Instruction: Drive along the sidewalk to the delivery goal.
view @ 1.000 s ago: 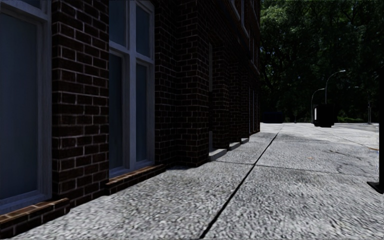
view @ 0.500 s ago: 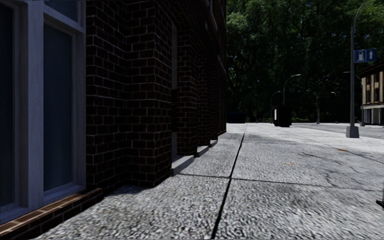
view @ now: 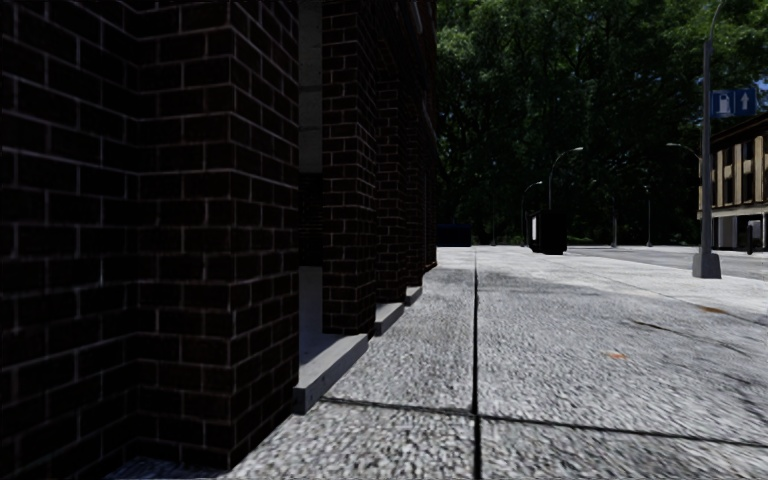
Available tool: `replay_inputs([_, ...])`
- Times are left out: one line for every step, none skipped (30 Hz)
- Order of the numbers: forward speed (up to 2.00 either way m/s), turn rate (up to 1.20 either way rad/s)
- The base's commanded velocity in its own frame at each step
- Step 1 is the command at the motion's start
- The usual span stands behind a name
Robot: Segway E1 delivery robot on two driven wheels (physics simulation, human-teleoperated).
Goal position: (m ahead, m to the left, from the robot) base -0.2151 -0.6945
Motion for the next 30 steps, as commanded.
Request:
replay_inputs([1.78,-0.02])
replay_inputs([1.75,-0.01])
replay_inputs([1.75,-0.01])
replay_inputs([1.70,0.00])
replay_inputs([1.60,0.00])
replay_inputs([1.51,0.00])
replay_inputs([1.46,0.00])
replay_inputs([1.46,0.00])
replay_inputs([1.36,0.00])
replay_inputs([1.19,0.00])
replay_inputs([0.93,0.00])
replay_inputs([0.64,0.00])
replay_inputs([0.64,0.00])
replay_inputs([0.26,0.00])
replay_inputs([0.00,0.00])
replay_inputs([0.00,0.00])
replay_inputs([0.00,0.00])
replay_inputs([0.00,0.00])
replay_inputs([0.00,0.00])
replay_inputs([0.00,0.00])
replay_inputs([0.00,0.00])
replay_inputs([0.00,0.00])
replay_inputs([0.00,0.00])
replay_inputs([0.00,0.00])
replay_inputs([0.00,0.00])
replay_inputs([0.00,0.00])
replay_inputs([0.00,0.00])
replay_inputs([0.00,0.00])
replay_inputs([0.00,0.00])
replay_inputs([0.00,-0.35])
